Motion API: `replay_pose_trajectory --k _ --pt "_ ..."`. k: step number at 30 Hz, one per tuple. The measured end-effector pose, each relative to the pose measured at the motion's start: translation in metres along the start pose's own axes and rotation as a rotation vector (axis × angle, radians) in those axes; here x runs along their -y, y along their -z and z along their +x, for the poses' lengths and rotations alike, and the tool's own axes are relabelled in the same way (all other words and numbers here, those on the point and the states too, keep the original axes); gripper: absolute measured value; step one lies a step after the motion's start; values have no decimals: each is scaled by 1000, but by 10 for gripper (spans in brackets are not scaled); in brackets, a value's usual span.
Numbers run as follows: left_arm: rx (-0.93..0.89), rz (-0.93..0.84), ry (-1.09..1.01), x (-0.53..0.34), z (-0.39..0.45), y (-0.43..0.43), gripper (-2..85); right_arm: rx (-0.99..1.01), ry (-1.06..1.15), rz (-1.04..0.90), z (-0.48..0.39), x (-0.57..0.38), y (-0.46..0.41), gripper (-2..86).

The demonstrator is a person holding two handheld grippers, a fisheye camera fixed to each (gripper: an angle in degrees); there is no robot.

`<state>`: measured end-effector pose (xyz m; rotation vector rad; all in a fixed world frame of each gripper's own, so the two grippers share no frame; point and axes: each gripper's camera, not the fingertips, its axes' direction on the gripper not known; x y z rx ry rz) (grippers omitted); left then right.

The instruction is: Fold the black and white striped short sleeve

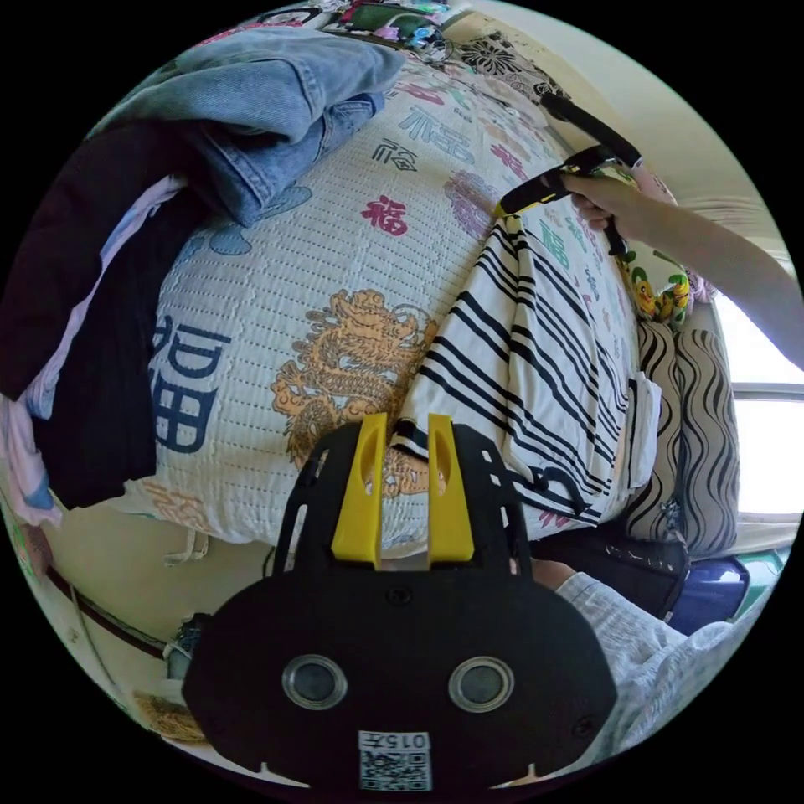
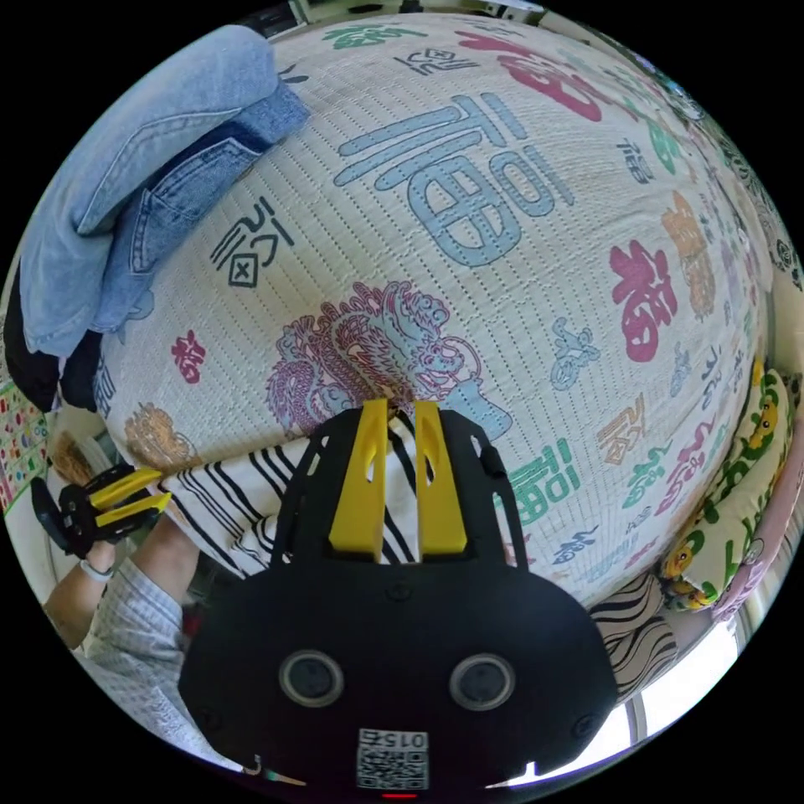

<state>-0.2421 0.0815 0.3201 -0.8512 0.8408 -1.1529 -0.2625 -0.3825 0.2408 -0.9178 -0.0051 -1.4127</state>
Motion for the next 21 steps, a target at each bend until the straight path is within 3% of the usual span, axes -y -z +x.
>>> replay_pose_trajectory --k 4,10,15,21 --pt "9 -44 1 -1 -3 -10 15 11 21 -61 6 6 7 -2" --pt "-27 54 29 -8 -22 14 1 53 -2 -42 19 9 26 -10" --pt "61 218 50 -9 -36 58 -1 204 -59 134 39 12 63 -10" --pt "0 275 -176 -36 14 84 -1 286 3 296 69 -52 82 -10"
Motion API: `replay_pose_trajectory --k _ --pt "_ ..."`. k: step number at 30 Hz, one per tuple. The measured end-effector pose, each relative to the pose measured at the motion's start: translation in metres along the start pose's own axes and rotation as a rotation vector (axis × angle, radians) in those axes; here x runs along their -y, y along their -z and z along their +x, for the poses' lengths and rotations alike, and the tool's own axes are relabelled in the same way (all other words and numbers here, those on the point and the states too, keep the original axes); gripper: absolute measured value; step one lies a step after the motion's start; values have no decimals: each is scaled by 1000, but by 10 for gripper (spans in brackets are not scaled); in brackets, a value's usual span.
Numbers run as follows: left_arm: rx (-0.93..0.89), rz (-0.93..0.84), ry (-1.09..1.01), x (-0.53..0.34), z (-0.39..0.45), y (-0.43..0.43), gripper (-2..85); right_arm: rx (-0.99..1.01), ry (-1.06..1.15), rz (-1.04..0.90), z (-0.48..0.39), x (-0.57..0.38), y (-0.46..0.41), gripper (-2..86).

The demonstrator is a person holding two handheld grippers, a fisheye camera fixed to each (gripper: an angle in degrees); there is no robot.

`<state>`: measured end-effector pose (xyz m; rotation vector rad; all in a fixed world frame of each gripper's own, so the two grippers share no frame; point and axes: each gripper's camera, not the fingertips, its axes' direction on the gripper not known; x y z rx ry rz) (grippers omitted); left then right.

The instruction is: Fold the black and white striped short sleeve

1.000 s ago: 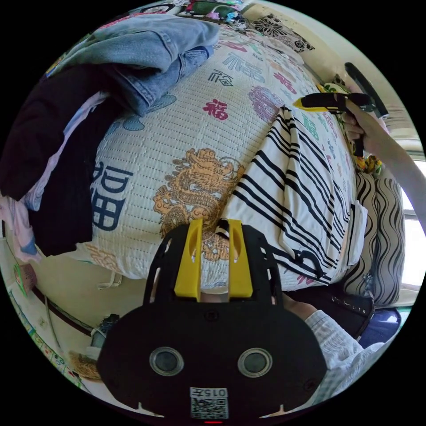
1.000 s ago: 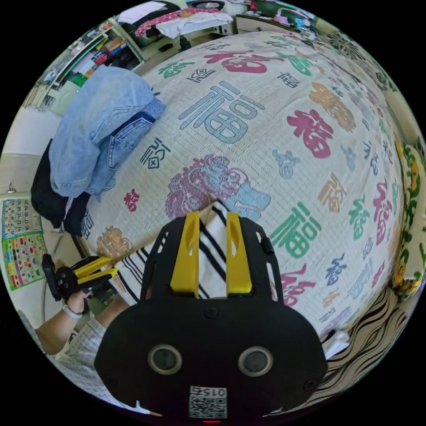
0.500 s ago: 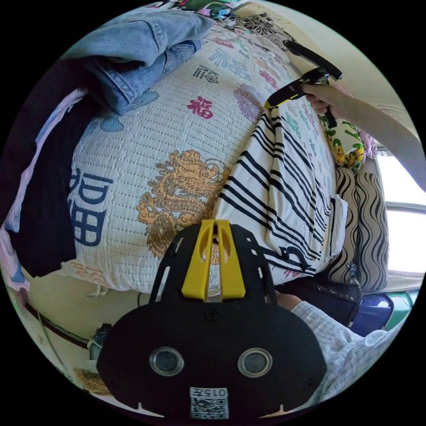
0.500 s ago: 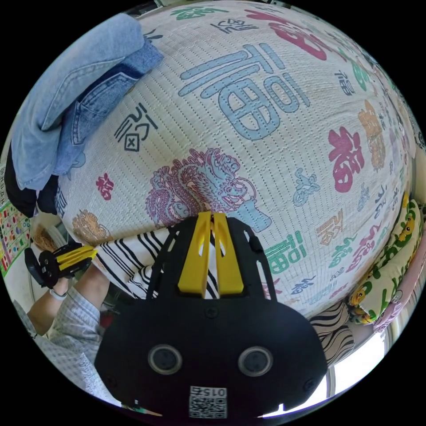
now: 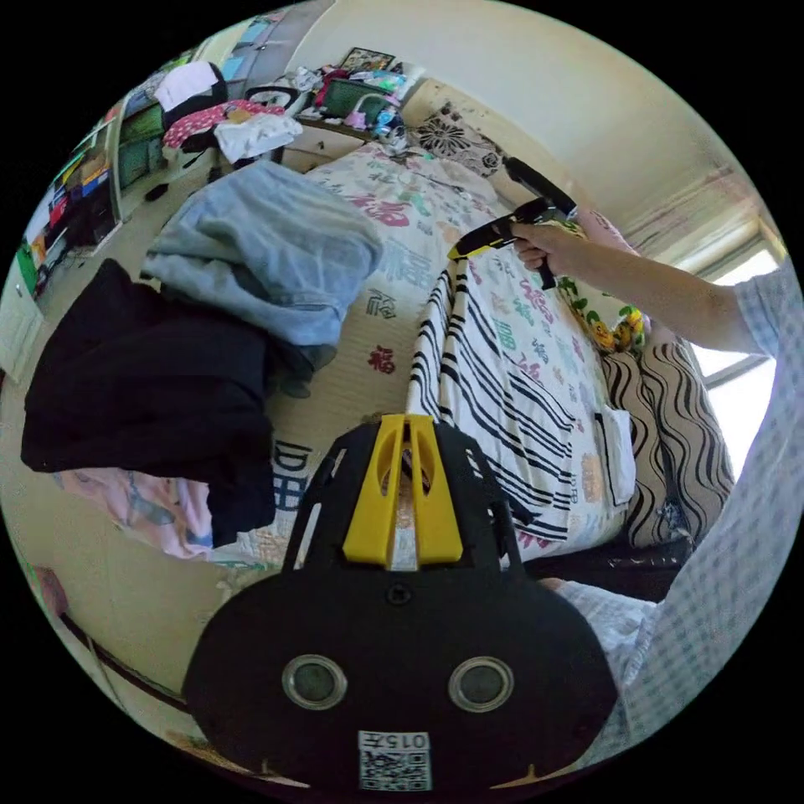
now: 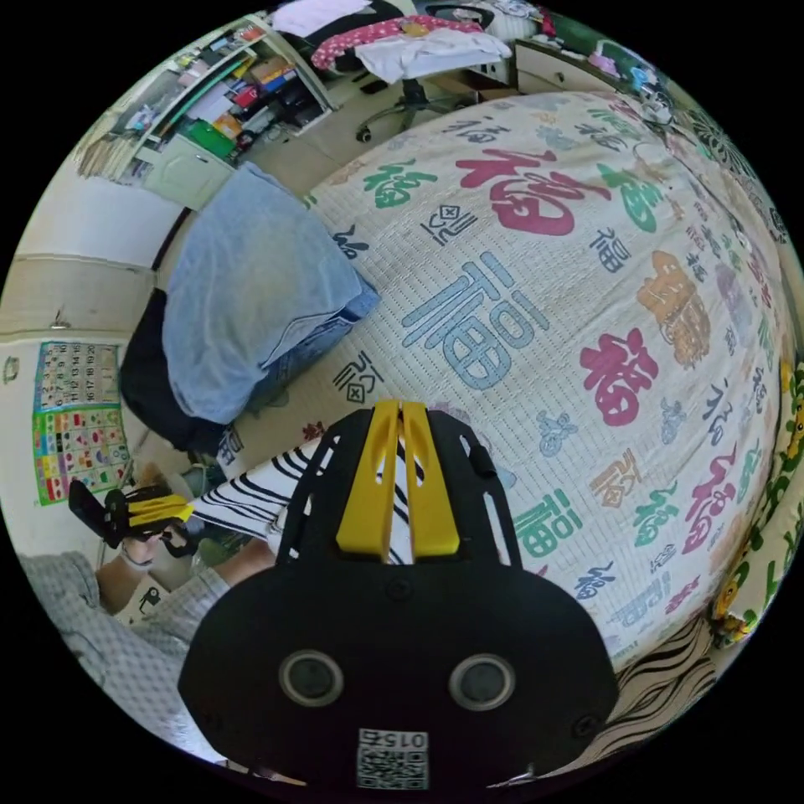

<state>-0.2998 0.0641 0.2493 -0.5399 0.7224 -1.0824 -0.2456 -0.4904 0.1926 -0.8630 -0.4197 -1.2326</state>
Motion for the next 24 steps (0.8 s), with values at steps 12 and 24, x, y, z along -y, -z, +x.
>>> replay_pose_trajectory --k 12,24 --pt "-361 -235 -373 -72 213 -124 1 294 -273 243 188 -339 13 -5" --pt "-214 -523 -555 -133 300 -313 19 371 -399 221 292 -478 -108 14"
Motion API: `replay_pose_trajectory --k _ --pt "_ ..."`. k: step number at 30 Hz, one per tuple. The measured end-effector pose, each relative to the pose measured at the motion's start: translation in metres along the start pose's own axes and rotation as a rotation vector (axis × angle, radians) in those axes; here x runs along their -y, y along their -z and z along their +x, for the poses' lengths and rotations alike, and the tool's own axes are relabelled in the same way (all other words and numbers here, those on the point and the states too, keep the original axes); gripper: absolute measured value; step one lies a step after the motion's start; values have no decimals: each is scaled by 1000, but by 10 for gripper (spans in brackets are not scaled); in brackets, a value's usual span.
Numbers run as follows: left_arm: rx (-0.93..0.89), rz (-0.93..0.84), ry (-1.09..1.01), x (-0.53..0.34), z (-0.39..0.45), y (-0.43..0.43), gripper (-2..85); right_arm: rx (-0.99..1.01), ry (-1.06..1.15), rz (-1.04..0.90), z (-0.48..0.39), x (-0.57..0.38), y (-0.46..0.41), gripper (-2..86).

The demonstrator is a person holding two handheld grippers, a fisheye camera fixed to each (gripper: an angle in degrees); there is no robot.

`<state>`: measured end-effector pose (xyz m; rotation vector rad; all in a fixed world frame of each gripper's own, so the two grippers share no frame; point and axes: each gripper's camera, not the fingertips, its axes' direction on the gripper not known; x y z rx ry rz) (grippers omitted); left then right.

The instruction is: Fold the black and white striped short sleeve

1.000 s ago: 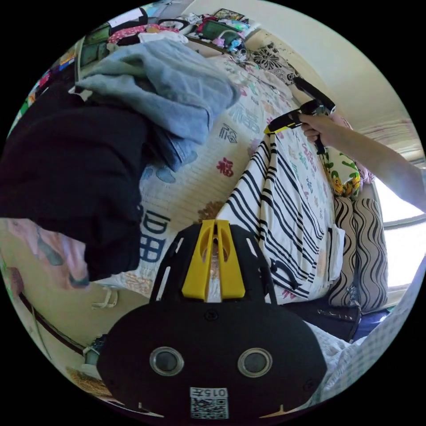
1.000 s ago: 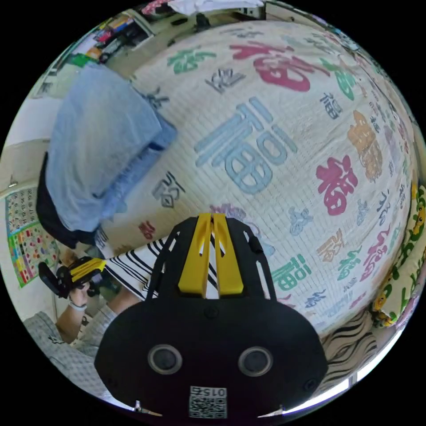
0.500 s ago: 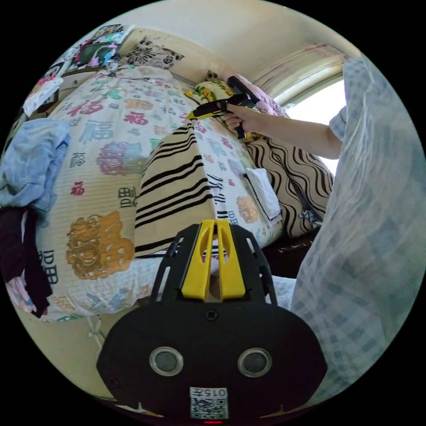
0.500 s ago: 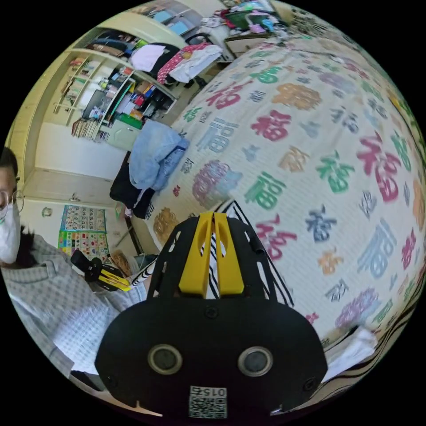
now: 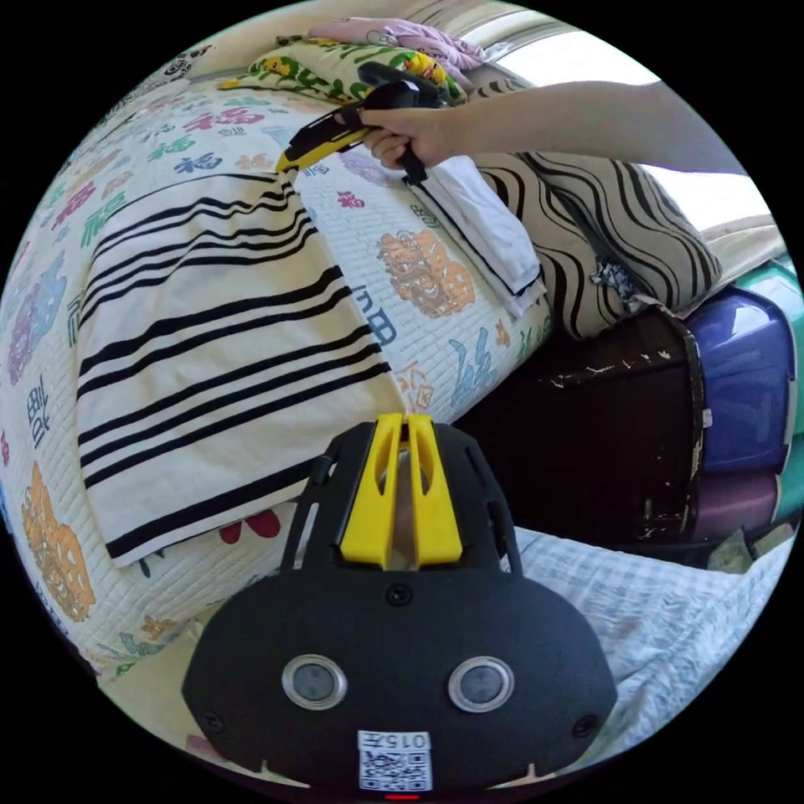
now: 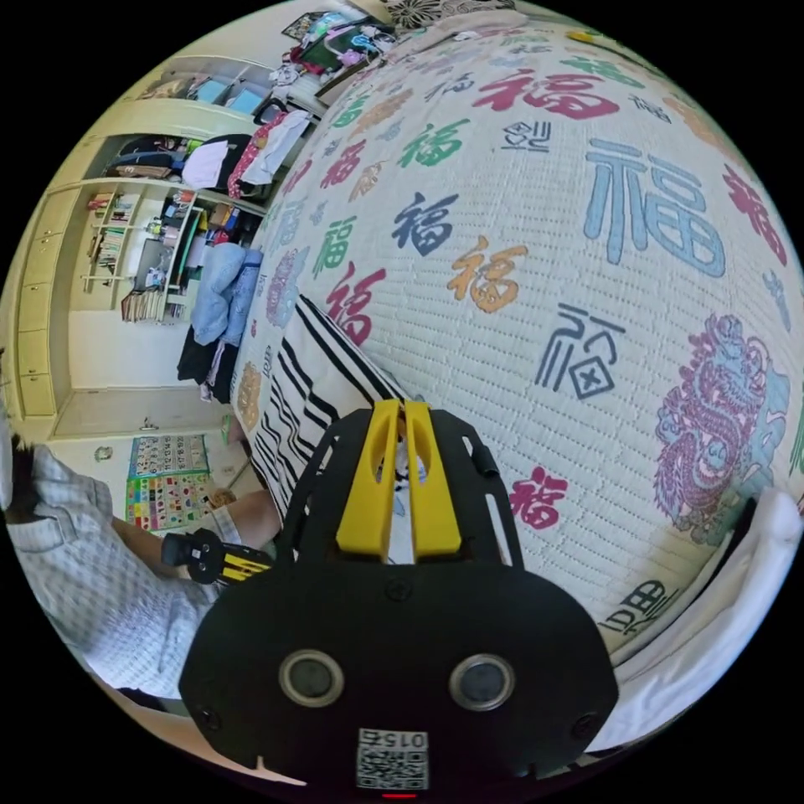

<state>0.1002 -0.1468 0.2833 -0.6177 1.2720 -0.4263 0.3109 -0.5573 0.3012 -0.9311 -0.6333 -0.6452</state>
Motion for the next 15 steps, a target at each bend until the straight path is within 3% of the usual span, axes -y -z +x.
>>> replay_pose_trajectory --k 4,6,8,12,15 --pt "-165 -138 -30 15 -14 -27 58 -34 -110 57 35 -34 10 41" --pt "-209 -112 -68 21 -18 -16 56 -61 -158 101 44 -51 19 53" --pt "-171 -22 -92 31 -27 10 55 -61 -196 188 43 -73 26 54" --pt "117 168 -26 66 -86 49 48 -2 -118 191 19 -88 2 17" --pt "160 99 67 92 -140 31 32 43 -111 143 6 -86 -35 0"
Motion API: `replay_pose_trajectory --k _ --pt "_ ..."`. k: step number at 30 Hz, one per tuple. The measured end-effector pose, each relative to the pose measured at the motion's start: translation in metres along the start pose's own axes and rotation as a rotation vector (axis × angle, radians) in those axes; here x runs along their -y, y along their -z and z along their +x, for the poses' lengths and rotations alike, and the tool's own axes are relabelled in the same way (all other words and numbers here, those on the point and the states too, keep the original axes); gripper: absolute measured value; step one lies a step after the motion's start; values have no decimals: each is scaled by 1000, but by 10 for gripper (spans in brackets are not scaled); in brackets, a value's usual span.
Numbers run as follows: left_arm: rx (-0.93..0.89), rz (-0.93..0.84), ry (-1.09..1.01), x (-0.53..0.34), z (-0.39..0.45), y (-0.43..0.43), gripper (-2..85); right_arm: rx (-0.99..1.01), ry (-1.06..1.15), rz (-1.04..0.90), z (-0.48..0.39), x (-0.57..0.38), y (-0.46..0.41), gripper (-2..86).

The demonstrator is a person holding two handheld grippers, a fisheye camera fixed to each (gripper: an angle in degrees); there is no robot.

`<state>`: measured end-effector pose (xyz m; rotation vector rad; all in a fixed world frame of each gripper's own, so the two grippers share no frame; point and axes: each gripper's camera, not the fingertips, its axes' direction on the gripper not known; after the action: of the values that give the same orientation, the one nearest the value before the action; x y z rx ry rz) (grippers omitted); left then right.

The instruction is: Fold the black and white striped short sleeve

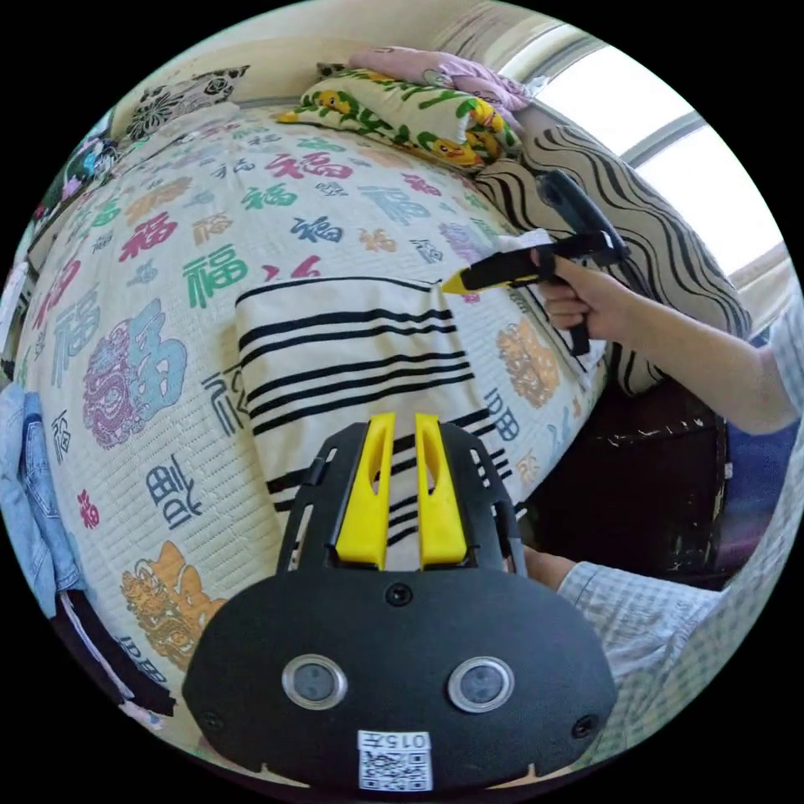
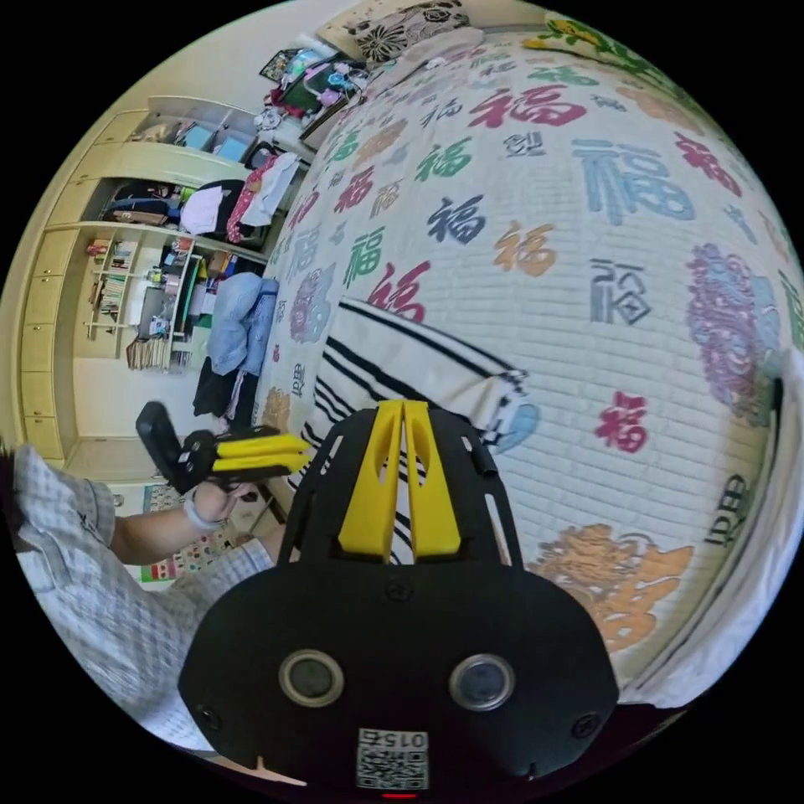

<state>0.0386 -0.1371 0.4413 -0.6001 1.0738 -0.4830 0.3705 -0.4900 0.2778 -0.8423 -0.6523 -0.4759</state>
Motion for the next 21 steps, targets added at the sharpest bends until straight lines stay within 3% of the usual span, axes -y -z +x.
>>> replay_pose_trajectory --k 4,9,13,16,18,21 --pt "166 -208 -3 16 -21 -49 -1 -236 -53 -110 19 -15 -49 -6" --pt "153 -206 26 22 -35 -53 -4 -258 -223 4 51 -55 -31 -6" --pt "76 -181 -23 17 -36 -43 23 -81 -192 27 47 -97 -22 14" --pt "88 -260 18 0 -45 -48 56 -207 -145 -119 31 -121 -46 60" --pt "108 -256 99 -13 -57 -46 64 -233 -219 -155 35 -140 -60 84" --pt "97 -257 243 -29 -80 -48 78 -38 -415 -195 58 -173 -83 90"
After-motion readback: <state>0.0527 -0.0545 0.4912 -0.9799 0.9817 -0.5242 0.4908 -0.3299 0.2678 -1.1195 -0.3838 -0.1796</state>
